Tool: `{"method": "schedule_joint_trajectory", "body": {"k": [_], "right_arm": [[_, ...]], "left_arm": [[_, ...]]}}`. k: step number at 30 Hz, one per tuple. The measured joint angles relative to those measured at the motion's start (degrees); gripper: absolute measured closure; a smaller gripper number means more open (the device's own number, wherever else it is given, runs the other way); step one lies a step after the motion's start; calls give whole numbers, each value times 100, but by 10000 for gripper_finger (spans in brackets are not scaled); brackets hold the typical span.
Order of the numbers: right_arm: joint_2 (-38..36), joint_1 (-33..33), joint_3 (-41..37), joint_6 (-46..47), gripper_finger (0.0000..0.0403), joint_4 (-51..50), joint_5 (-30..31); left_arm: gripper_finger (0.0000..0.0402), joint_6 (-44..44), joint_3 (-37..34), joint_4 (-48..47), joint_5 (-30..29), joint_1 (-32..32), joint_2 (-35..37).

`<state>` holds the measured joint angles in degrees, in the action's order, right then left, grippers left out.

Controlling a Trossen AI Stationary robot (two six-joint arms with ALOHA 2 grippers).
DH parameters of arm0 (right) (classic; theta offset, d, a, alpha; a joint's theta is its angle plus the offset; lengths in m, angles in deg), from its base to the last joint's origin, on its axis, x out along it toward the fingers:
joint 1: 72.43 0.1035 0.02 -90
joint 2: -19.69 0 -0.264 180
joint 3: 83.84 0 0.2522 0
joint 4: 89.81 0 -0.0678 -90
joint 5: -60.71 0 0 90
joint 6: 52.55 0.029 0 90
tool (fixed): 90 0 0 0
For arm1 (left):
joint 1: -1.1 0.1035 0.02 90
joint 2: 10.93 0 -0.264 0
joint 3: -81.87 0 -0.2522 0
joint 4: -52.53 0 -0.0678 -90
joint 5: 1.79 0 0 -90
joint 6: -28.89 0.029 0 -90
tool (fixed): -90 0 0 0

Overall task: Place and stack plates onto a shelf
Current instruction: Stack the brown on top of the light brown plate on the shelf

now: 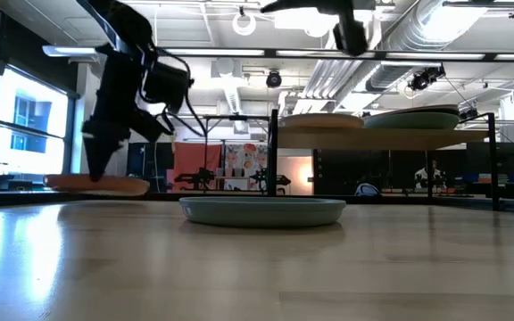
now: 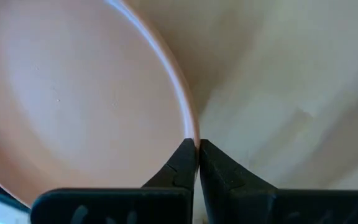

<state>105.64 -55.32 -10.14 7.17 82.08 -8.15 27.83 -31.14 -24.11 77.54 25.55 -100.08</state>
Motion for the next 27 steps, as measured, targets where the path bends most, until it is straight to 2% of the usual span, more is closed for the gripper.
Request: {"method": "schedule_joint_trajectory", "body": {"k": [4,7,15,19,23,27], "right_arm": [[0,-240,0,-354,363,584,43],[0,-436,3,-461,363,960,-487],[0,-1050,4,-669,363,1036,-585],[0,-1339,4,-972,363,1336,-419],[0,-1621,4,-1199,361,1710,-669],[0,-1855,4,-1223,338,1898,-939]], "left_arm": [[401,-157,-1,-360,-16,-328,534],[401,-235,-1,-615,7,-582,1017],[401,-424,214,-1385,151,-1309,2045],[401,-160,578,-1543,156,-1707,2228],[401,198,1040,-1558,119,-2083,2233],[401,680,1554,-1561,-91,-2453,2111]]}}
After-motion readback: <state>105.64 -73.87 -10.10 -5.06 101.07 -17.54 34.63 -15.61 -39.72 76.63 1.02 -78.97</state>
